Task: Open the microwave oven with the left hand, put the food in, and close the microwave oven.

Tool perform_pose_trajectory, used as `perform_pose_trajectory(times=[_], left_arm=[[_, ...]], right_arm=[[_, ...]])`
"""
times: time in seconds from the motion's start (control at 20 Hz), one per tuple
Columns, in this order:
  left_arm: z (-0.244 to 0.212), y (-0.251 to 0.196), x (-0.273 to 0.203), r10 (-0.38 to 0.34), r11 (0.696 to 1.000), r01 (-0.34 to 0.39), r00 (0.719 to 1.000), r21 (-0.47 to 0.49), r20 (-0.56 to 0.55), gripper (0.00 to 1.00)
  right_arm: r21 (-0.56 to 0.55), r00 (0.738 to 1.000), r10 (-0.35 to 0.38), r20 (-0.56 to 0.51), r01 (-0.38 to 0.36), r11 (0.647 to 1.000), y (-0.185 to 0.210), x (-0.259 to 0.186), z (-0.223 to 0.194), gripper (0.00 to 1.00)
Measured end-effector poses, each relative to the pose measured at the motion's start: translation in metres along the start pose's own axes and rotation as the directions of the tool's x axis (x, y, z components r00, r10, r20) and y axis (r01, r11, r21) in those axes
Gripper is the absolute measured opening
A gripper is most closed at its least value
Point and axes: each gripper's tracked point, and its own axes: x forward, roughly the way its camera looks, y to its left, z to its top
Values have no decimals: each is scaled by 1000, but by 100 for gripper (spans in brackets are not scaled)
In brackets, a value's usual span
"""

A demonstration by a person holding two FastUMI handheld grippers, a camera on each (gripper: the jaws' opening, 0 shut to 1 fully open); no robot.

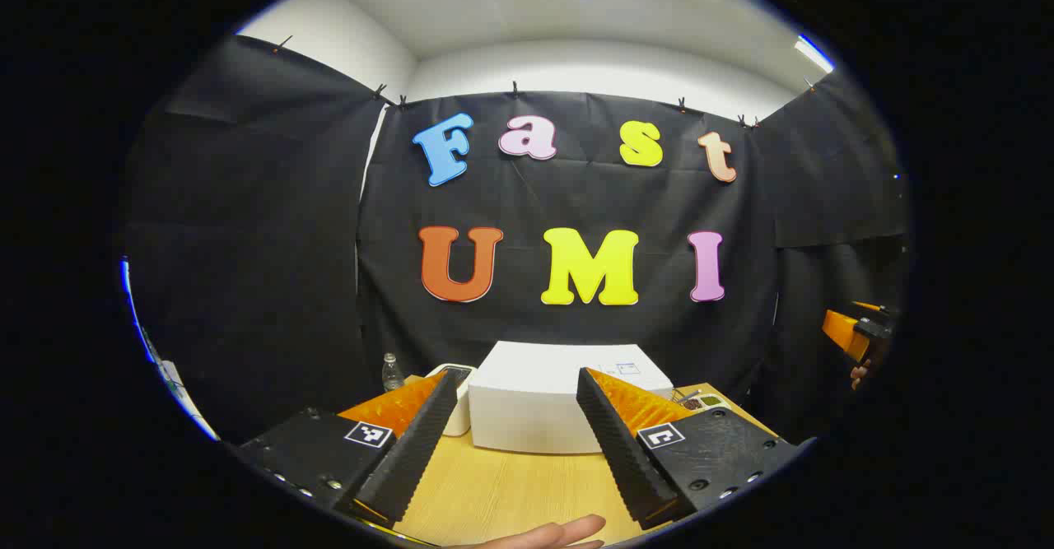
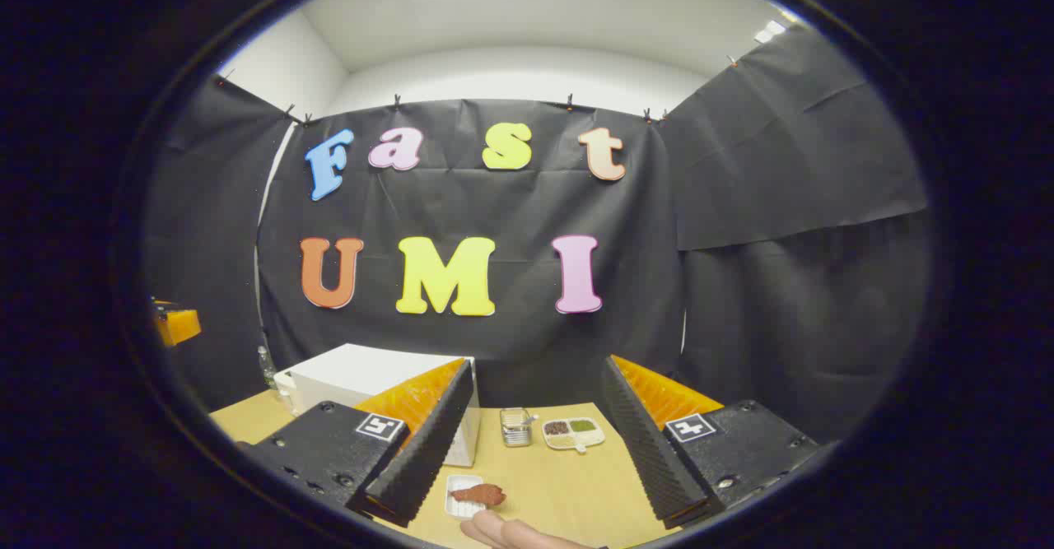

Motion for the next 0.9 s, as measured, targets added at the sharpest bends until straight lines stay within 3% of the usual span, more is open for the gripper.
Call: perform_pose_trajectory(times=[0.05, 0.1, 0.15, 0.25, 0.3, 0.35, 0.4, 0.45, 0.5, 0.7, 0.75, 0.8, 0.85, 0.9], left_arm=[[0, -1, 1, -4, 1000, 4, 1000, -1, -2, 92], [0, -2, 0, 0, 1000, 0, 1000, 4, -2, 92], [-2, -2, 1, 3, 1000, -3, 1000, 17, -6, 92], [-5, -10, -3, -16, 999, 16, 1000, 28, -13, 92], [-4, -12, -3, -16, 999, 17, 1000, 38, -8, 92], [-4, -13, -4, -18, 999, 18, 1000, 45, -8, 92], [-5, -14, -4, -20, 999, 21, 1000, 44, -12, 92], [-8, -18, -3, -32, 999, 33, 999, 36, -20, 92], [-8, -23, -4, -44, 999, 45, 999, 25, -23, 93], [-1, -24, -2, -44, 999, 44, 999, 27, 3, 92], [-2, -26, 0, -50, 998, 50, 999, 25, 3, 93], [-3, -28, 1, -54, 998, 54, 999, 23, 1, 93], [-5, -28, 2, -51, 998, 51, 999, 21, -5, 93], [-8, -29, 5, -47, 999, 47, 999, 18, -13, 92]], right_arm=[[0, 1000, -5, -3, 5, 1000, -3, 0, -1, 100], [-2, 1000, -14, -2, 14, 1000, -9, 1, -1, 100], [-5, 1000, -26, -3, 26, 1000, -15, 1, -1, 94], [-9, 999, -46, 5, 46, 999, -23, 0, 1, 94], [-10, 998, -54, 13, 54, 998, -27, -1, 3, 100], [-11, 998, -61, 17, 62, 998, -31, 0, 2, 100], [-12, 998, -63, 15, 64, 998, -33, 0, 2, 100], [-12, 998, -62, 9, 62, 998, -34, -1, -1, 94], [-9, 998, -60, 2, 60, 998, -35, -1, -2, 100], [18, 998, -55, 10, 54, 998, -41, -1, 2, 94], [20, 999, -50, 9, 50, 999, -41, -2, 1, 100], [21, 999, -45, 7, 44, 999, -41, -3, 0, 100], [22, 999, -44, 8, 44, 999, -41, -3, 0, 94], [20, 999, -43, 8, 43, 999, -42, -3, 0, 94]])
